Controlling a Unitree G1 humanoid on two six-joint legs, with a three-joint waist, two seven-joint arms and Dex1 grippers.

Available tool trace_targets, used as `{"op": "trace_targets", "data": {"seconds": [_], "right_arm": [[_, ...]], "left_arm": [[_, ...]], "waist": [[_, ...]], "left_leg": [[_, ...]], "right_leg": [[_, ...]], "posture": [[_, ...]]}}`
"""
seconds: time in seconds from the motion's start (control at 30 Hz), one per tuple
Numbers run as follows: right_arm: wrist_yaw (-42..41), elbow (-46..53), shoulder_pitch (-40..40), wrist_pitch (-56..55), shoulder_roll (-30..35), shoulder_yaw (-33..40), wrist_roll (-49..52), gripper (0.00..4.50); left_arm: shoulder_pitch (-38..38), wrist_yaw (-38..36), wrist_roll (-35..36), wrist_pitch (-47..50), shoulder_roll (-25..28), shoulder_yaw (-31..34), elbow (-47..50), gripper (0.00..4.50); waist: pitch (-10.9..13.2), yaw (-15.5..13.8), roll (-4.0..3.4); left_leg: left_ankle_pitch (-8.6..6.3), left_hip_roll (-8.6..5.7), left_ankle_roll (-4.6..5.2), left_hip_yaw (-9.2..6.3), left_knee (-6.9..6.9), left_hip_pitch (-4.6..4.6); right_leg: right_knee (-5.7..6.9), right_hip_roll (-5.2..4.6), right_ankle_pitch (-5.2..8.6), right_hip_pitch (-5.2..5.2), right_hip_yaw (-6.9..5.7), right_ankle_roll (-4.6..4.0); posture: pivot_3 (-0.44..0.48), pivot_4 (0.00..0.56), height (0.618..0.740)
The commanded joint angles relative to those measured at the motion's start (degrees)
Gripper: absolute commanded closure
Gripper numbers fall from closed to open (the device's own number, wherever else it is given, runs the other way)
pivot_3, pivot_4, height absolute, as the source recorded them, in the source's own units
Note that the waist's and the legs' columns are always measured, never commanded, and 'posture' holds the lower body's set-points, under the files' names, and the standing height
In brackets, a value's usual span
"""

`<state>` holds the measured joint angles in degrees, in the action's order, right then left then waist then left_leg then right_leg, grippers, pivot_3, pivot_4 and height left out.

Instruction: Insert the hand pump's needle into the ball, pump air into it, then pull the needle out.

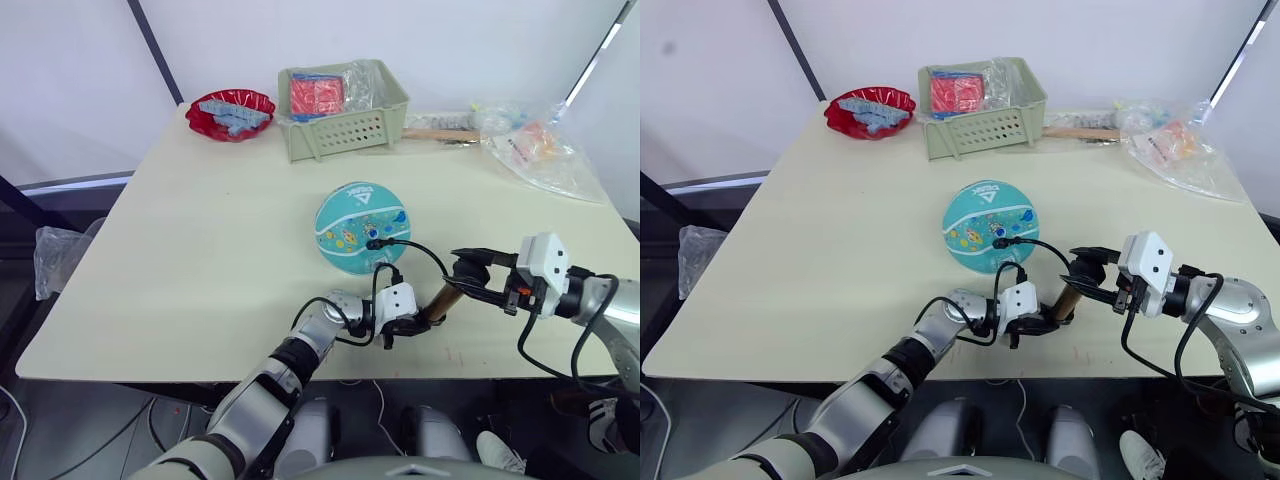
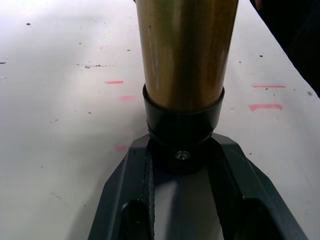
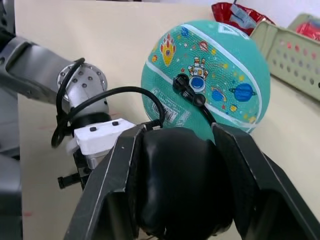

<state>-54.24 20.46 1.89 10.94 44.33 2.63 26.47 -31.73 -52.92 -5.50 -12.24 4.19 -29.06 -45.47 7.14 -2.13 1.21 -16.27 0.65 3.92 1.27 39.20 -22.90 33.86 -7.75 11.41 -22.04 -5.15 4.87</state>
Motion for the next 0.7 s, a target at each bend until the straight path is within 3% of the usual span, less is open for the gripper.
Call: {"op": "trace_targets", "data": {"seconds": [0.03, 0.4, 0.7], "right_arm": [[0.2, -2.9, -2.6, 1.3, 0.0, -2.5, -3.8, 2.9], [-0.5, 2.3, 3.2, 8.0, 3.6, 5.3, 5.3, 2.9], [-1.2, 5.2, 9.6, 17.0, 9.6, 14.3, 14.8, 2.9]], "left_arm": [[3.1, -0.1, -4.2, 4.6, 2.9, -1.6, -5.1, 3.42], [3.1, -0.3, -4.1, 4.7, 2.8, -1.5, -5.2, 3.42], [3.1, -0.3, -4.3, 4.7, 2.6, -1.5, -5.2, 3.42]], "waist": [[-0.1, 0.0, 0.05], [0.2, -0.1, -0.18], [0.6, -0.2, -0.56]], "left_leg": [[-0.01, 0.02, -0.02, 0.0, 0.0, 0.01], [-0.08, 0.05, -0.14, 0.01, 0.0, 0.0], [-0.01, -0.08, -0.01, -0.03, 0.04, -0.58]], "right_leg": [[0.0, 0.02, 0.0, 0.01, 0.0, 0.0], [-0.01, 0.01, 0.0, 0.0, 0.01, 0.0], [-0.04, -0.05, -0.16, -0.47, -0.07, -0.24]], "posture": [[0.0, 0.15, 0.738], [0.0, 0.15, 0.738], [0.0, 0.15, 0.738]]}}
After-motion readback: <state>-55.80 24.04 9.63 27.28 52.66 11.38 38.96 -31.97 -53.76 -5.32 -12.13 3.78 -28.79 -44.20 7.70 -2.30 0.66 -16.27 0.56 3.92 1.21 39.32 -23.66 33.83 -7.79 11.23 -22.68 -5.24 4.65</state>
